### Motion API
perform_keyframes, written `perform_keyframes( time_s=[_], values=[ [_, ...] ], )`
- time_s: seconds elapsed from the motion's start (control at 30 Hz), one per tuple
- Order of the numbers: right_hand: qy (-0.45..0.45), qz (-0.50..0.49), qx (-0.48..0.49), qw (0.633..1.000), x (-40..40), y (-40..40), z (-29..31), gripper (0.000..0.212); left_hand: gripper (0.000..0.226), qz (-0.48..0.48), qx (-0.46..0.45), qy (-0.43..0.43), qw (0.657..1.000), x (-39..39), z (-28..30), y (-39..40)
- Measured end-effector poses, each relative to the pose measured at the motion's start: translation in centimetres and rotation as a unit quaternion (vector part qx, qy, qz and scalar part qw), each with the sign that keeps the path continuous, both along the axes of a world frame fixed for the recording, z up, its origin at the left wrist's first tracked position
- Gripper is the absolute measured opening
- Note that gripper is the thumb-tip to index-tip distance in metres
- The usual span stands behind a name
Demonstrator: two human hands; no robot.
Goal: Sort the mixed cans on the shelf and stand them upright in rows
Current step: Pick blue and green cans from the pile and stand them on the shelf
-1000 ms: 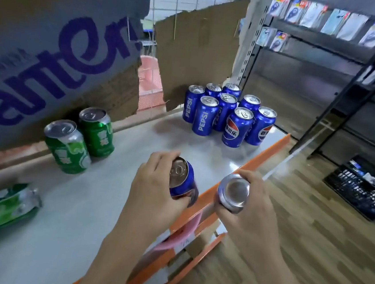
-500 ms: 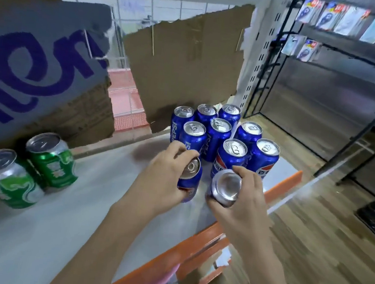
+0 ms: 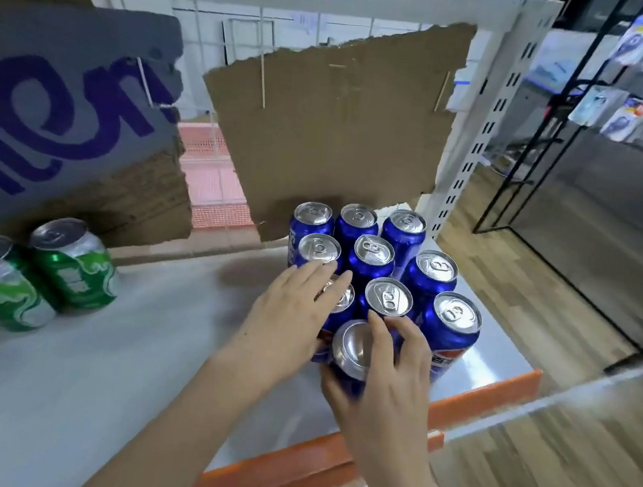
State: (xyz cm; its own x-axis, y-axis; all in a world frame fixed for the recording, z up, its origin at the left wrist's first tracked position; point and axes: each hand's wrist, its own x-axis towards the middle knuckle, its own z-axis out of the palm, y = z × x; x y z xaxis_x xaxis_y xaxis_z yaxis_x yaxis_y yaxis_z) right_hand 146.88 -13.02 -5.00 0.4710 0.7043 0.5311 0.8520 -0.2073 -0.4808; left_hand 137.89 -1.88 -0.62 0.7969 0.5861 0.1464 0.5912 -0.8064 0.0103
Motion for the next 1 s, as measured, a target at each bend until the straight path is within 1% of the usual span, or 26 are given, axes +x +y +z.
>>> perform_keyframes(
  time_s=[0.03, 0.07, 0.1, 0.13, 0.17, 0.2, 0.23, 0.27, 0.3, 0.37, 0.4, 0.43, 0.5, 0.53, 0.57, 0.6, 0.63, 0.67, 0.77, 0.83, 0.87, 0.97, 1.0],
  values=[
    [-0.006, 0.007, 0.005, 1.0, 0.1, 0.0, -0.1, 0.065, 0.095, 0.019, -0.002, -0.001, 1.0, -0.4, -0.3, -0.3],
    [-0.012, 0.013, 0.007, 1.0, 0.2, 0.0, -0.1, 0.064, 0.102, 0.033, -0.008, -0.021, 0.999, -0.9, -0.5, -0.7],
    [-0.02, 0.016, 0.003, 1.0, 0.2, -0.1, -0.2, 0.064, 0.104, 0.045, -0.011, -0.049, 0.998, -1.5, -0.8, -1.1],
    [-0.03, 0.017, -0.005, 0.999, 0.1, -0.1, -0.2, 0.065, 0.103, 0.063, -0.033, -0.06, 0.996, -2.2, -1.0, -1.7],
    [-0.043, 0.02, -0.013, 0.999, -0.1, -0.2, -0.2, 0.067, 0.1, 0.079, -0.043, -0.059, 0.994, -3.0, -1.1, -2.3],
    [-0.056, 0.026, -0.016, 0.998, -0.4, -0.3, -0.1, 0.066, 0.095, 0.094, -0.04, -0.07, 0.992, -4.0, -1.6, -2.9],
    [-0.065, 0.034, -0.011, 0.997, -0.9, -0.4, 0.2, 0.062, 0.091, 0.11, -0.054, -0.073, 0.99, -5.1, -1.8, -3.8],
    [-0.069, 0.042, -0.006, 0.997, -1.5, -0.5, 0.5, 0.059, 0.09, 0.119, -0.061, -0.077, 0.988, -6.4, -2.5, -4.5],
    [-0.069, 0.049, -0.004, 0.996, -2.3, -0.7, 0.8, 0.058, 0.091, 0.128, -0.066, -0.052, 0.988, -7.7, -3.0, -5.0],
    [-0.064, 0.066, -0.007, 0.996, -4.2, -0.9, 1.2, 0.057, 0.089, 0.176, -0.098, -0.061, 0.978, -10.4, -3.9, -6.1],
    [-0.061, 0.076, -0.014, 0.995, -5.2, -1.0, 1.2, 0.056, 0.086, 0.199, -0.113, -0.056, 0.972, -11.9, -4.0, -6.8],
    [-0.06, 0.086, -0.024, 0.994, -6.4, -1.1, 1.1, 0.056, 0.082, 0.21, -0.107, -0.058, 0.97, -13.4, -4.4, -7.4],
    [-0.065, 0.108, -0.06, 0.99, -9.1, -1.3, 0.5, 0.055, 0.074, 0.241, -0.133, -0.076, 0.958, -16.8, -4.9, -9.0],
    [-0.075, 0.121, -0.083, 0.986, -10.8, -1.4, 0.1, 0.054, 0.071, 0.257, -0.123, -0.081, 0.955, -18.7, -5.0, -9.8],
    [-0.085, 0.136, -0.114, 0.98, -12.7, -1.6, -0.3, 0.056, 0.069, 0.261, -0.098, -0.06, 0.958, -20.8, -4.8, -10.4],
    [-0.093, 0.153, -0.153, 0.972, -14.8, -1.8, -0.8, 0.061, 0.07, 0.278, -0.117, -0.058, 0.952, -23.2, -4.8, -11.1],
    [-0.1, 0.171, -0.187, 0.962, -17.0, -2.1, -1.3, 0.068, 0.07, 0.291, -0.087, -0.063, 0.951, -25.7, -4.9, -11.8],
    [-0.109, 0.19, -0.21, 0.953, -19.5, -2.4, -1.7, 0.071, 0.07, 0.307, -0.081, -0.068, 0.946, -28.5, -5.5, -12.8],
    [-0.115, 0.255, -0.22, 0.934, -28.6, -3.9, -3.0, 0.062, 0.07, 0.37, -0.06, -0.081, 0.923, -38.0, -5.3, -16.4],
    [-0.106, 0.316, -0.224, 0.916, -35.5, -5.2, -3.2, 0.062, 0.069, 0.426, -0.045, -0.058, 0.902, -45.8, -6.0, -18.7],
    [-0.109, 0.345, -0.23, 0.903, -38.9, -6.0, -2.9, 0.063, 0.068, 0.454, -0.056, -0.048, 0.888, -49.6, -6.2, -20.1],
    [-0.098, 0.443, -0.257, 0.853, -48.0, -7.9, -1.7, 0.067, 0.057, 0.527, -0.064, -0.06, 0.845, -59.0, -6.9, -24.7],
    [-0.096, 0.463, -0.255, 0.843, -50.3, -8.3, -1.5, 0.066, 0.059, 0.549, -0.065, -0.065, 0.831, -61.2, -6.5, -26.2]
  ],
)
